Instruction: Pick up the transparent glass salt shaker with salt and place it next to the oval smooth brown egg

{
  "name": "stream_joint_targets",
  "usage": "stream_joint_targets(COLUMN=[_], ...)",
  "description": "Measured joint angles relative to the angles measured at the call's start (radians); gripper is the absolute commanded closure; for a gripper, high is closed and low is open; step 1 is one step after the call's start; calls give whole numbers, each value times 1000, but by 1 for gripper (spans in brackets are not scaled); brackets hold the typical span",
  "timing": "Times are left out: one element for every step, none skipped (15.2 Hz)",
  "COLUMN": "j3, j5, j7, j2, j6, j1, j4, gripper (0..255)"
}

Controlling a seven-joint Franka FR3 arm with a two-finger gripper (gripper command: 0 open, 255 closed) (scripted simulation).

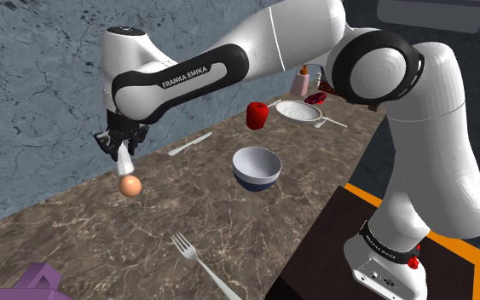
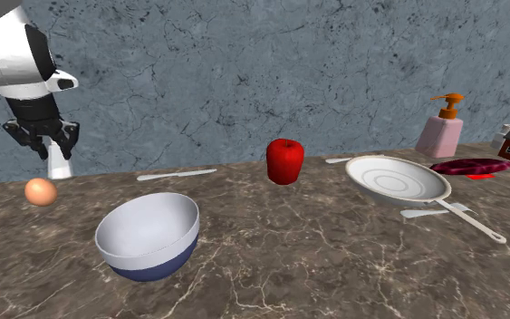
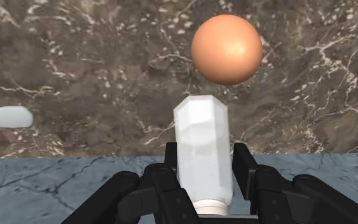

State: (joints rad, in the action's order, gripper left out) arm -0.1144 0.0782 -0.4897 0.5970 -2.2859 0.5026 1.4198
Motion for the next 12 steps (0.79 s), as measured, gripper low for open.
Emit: stream_joint_targets(j3=[1,1,2,2,3,3,4,4,4,4,4,4], j5=[0,1,2,3,3,4,4,5,5,5,5,5], j7=[1,0,1,-1,0,-1,-2,-2,-3,-3,-3,-3], j2=[4,8,15,19,24,28,31,31,31,31,31,31], j6=[-12,-22,-32,-42,-51,-60,-63,-65,-66,-67,-67,-67], j1=[-1,-1,-2,-1,-1,-1,0,0,0,0,0,0], j4=[8,15,17,23,27,32,32,34,35,35,36,36], gripper=[255,255,255,255,255,255,255,255,255,255,255,255])
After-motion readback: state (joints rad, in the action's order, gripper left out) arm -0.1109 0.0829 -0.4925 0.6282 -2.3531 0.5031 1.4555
